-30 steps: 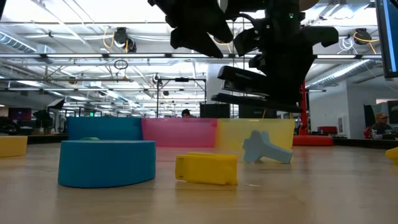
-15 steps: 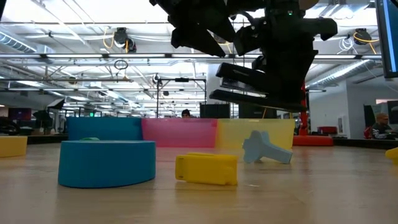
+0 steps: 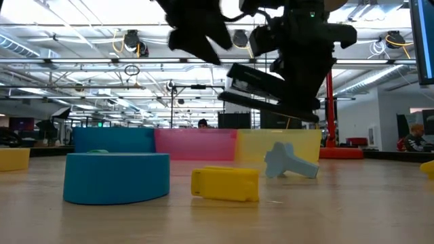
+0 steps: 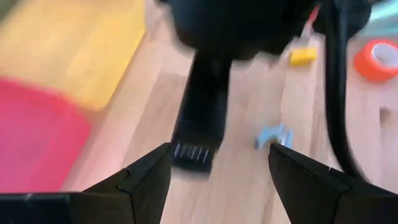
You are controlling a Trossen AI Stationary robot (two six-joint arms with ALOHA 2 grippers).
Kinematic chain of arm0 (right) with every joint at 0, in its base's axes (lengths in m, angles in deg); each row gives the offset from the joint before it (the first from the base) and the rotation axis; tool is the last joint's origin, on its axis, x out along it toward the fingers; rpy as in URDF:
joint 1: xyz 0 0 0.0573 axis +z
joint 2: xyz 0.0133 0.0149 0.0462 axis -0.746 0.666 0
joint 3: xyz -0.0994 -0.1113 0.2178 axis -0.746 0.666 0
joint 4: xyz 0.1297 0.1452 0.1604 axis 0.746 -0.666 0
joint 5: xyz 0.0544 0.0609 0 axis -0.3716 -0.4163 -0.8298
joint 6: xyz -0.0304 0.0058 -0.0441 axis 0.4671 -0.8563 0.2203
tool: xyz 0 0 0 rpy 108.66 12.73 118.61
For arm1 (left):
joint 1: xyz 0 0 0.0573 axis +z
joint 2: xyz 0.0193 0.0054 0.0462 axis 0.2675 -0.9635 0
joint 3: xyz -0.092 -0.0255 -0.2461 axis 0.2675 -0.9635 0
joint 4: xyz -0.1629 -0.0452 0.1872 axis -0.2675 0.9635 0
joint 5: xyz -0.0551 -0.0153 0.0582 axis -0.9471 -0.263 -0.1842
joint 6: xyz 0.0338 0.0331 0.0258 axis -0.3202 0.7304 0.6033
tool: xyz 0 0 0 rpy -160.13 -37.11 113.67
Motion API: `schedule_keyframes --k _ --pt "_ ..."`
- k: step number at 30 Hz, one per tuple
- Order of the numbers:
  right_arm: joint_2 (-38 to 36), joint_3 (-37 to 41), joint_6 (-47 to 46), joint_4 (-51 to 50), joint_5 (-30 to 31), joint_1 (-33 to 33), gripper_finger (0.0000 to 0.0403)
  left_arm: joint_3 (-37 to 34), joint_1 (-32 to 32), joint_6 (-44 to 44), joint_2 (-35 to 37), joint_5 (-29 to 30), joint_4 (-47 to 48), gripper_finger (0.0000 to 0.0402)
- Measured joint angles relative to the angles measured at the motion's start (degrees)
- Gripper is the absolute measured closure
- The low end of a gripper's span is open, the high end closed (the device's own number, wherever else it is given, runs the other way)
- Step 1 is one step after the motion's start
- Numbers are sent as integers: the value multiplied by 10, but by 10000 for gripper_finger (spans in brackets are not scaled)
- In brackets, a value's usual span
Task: Pick and place Stapler, Stapler remover, tape
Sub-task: Put the black stapler into the blue bin
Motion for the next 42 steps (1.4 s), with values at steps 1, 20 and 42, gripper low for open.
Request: schedule_keyframes --k 1,20,42 --pt "-4 0 2 8 1 1 272 0 0 -6 10 0 8 135" --pt "-23 0 115 152 208 55 272 0 12 -35 26 -58 -26 135" --pt "1 1 97 148 176 57 272 0 14 10 5 -22 -1 135"
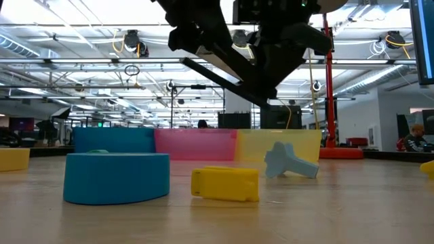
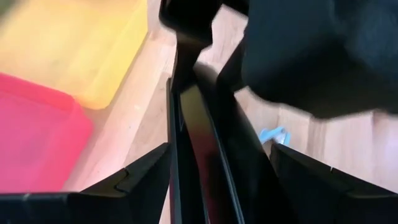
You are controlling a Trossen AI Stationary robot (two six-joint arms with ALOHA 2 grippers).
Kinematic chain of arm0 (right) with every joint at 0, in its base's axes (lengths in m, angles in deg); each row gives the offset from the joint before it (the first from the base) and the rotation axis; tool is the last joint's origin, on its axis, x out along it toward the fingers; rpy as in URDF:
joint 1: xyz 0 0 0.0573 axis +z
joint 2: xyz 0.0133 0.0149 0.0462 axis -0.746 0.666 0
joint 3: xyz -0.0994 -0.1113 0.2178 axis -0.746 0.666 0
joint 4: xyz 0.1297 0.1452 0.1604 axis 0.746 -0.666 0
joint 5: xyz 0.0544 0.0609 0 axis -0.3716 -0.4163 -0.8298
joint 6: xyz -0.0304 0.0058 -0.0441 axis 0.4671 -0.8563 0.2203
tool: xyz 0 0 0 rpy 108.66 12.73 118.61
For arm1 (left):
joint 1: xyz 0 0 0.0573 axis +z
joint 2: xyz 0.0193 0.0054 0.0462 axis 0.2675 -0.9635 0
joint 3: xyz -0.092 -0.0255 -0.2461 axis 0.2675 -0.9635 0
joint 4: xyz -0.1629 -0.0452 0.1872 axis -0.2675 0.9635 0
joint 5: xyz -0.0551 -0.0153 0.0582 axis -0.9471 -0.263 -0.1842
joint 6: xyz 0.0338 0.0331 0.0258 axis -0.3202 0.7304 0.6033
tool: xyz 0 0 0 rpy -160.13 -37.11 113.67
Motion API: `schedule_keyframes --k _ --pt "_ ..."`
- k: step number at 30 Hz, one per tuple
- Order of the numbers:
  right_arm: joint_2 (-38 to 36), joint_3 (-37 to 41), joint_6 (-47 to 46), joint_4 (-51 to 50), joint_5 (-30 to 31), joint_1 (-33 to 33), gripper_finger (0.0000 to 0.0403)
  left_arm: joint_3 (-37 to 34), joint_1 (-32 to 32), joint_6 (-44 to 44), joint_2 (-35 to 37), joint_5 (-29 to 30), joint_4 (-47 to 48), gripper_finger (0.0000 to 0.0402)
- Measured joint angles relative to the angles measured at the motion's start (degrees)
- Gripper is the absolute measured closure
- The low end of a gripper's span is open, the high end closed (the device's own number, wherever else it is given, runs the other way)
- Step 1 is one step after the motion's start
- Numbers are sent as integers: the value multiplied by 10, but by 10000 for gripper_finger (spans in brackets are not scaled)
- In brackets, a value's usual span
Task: Pick and place Stapler, Stapler remover, tape
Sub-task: Put the black stapler into the blue bin
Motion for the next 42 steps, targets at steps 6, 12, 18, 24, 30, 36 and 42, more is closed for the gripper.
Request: schedule_keyframes --k 6,12,18,24,30,36,42 --pt "0 0 9 0 1 0 272 0 0 44 0 14 1 135" --pt "0 0 13 2 1 0 272 0 0 80 0 19 7 135" --pt "0 0 10 6 -19 0 272 0 -2 96 0 12 3 135" --pt "0 0 3 8 -35 -7 272 0 -7 111 0 18 -2 135" --pt "0 0 -16 17 -77 -24 272 0 -12 109 0 20 -2 135" --pt "0 0 -18 23 -76 -26 272 0 -12 109 0 21 2 135" --pt "0 0 -23 23 -72 -26 272 0 -12 95 1 32 24 135"
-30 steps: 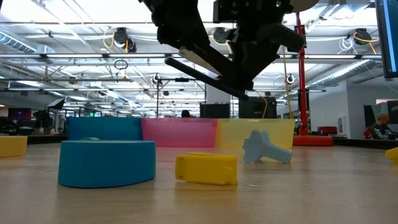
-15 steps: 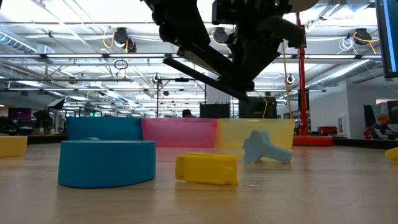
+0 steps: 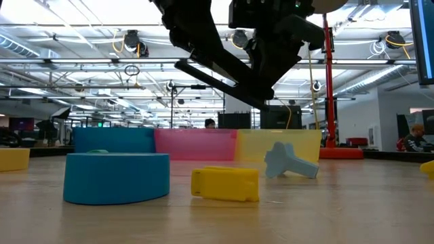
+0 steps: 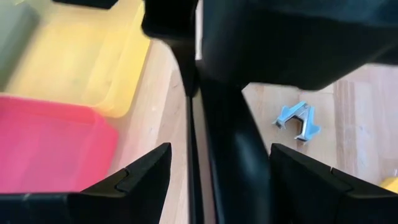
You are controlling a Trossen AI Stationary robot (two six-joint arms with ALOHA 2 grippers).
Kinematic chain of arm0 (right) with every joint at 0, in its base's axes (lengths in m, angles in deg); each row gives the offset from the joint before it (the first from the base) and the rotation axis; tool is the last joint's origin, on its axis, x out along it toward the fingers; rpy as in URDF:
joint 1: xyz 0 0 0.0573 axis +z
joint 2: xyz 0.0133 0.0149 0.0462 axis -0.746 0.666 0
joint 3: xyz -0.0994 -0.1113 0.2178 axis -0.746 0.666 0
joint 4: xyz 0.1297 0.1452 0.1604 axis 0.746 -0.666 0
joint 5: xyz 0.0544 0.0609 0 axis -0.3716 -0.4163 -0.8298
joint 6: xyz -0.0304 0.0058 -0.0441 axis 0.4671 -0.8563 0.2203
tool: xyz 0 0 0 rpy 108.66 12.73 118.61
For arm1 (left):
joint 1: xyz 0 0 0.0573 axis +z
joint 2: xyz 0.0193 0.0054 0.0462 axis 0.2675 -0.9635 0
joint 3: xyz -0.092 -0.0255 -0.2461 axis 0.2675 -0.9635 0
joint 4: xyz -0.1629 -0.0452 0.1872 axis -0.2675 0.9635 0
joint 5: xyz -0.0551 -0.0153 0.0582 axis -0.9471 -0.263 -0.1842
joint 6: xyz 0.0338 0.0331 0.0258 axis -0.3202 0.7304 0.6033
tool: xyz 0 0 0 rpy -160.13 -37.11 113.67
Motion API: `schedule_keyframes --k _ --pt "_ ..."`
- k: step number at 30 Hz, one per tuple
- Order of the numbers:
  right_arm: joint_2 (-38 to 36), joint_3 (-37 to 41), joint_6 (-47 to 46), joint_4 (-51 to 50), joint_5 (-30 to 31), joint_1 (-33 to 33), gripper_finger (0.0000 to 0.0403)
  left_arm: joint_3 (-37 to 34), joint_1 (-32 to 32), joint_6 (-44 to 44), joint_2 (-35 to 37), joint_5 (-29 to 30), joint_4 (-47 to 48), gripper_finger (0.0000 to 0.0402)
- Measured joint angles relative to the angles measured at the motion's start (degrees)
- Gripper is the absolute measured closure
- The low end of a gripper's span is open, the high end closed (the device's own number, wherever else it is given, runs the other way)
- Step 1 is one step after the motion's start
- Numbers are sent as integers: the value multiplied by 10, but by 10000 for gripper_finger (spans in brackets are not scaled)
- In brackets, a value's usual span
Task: Pick and place Stapler, Stapler remover, tape
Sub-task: Put the black stapler into the blue bin
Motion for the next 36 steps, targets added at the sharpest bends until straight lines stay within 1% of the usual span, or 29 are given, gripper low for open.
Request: schedule_keyframes --k 4,7,14,17,25,31,36 --pt "0 0 7 0 0 0 272 0 0 -6 0 4 4 135" --pt "0 0 8 0 0 0 272 0 0 -7 0 19 5 135" --pt "0 0 9 -1 0 0 272 0 -1 -17 0 21 5 137" --pt "0 0 9 -1 0 0 272 0 -3 -5 0 21 5 155" --pt "0 0 7 0 -1 0 272 0 -3 38 0 20 4 220" --pt "0 0 1 0 -12 0 272 0 -3 43 0 22 8 265" --pt "0 0 0 1 -19 0 272 0 -4 34 0 21 8 265"
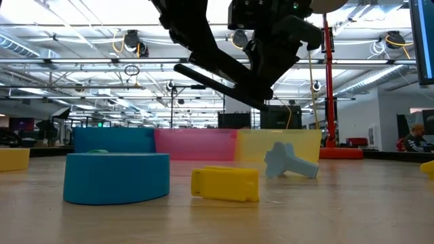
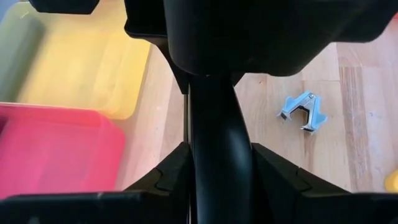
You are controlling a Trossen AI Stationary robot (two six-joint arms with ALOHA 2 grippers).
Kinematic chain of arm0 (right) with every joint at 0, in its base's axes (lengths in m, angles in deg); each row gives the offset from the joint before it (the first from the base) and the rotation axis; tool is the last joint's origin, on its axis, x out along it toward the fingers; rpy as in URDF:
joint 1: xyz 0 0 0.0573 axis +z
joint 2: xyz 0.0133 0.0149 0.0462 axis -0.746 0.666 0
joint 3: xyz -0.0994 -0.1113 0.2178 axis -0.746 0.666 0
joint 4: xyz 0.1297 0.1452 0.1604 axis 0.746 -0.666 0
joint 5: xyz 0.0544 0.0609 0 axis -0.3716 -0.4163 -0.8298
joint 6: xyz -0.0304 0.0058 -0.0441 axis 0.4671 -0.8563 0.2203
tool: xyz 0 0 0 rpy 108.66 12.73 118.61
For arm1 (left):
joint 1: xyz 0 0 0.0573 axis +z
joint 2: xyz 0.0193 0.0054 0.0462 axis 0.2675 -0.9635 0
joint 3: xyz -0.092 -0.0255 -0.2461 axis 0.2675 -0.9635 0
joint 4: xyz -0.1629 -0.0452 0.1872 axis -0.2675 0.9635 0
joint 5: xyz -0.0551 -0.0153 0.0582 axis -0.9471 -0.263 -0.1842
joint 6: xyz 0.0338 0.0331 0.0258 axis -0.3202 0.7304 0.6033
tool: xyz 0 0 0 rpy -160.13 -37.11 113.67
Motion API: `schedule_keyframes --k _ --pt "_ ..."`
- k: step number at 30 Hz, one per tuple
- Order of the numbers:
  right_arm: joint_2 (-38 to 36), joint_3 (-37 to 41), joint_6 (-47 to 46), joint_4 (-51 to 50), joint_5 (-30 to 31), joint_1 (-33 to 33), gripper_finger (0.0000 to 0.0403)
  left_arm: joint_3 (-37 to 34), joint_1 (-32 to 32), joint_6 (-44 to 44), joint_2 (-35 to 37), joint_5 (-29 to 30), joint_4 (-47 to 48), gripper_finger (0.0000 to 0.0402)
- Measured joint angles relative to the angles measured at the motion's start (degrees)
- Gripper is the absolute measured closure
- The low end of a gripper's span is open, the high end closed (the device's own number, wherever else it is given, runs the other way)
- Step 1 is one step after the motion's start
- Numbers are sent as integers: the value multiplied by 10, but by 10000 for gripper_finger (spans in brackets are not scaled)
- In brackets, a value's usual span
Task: Pick and place Stapler, Stapler remover, tape
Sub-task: Put the black stapler into the blue bin
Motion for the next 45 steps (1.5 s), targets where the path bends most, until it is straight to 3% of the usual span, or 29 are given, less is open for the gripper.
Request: schedule_keyframes --k 6,12,17,29,35,45 --pt "0 0 -4 -2 0 0 265 0 0 -7 0 0 20 265" --pt "0 0 -13 -7 2 0 176 0 1 -41 0 4 60 265" --pt "0 0 -26 -15 -4 1 143 -1 2 -75 0 22 109 265" --pt "0 0 -57 -38 8 0 156 -1 2 -213 0 67 268 265" --pt "0 0 -67 -60 76 0 169 -1 2 -266 5 71 340 265" --pt "0 0 -48 -99 90 0 175 -1 -4 -311 58 100 341 265"
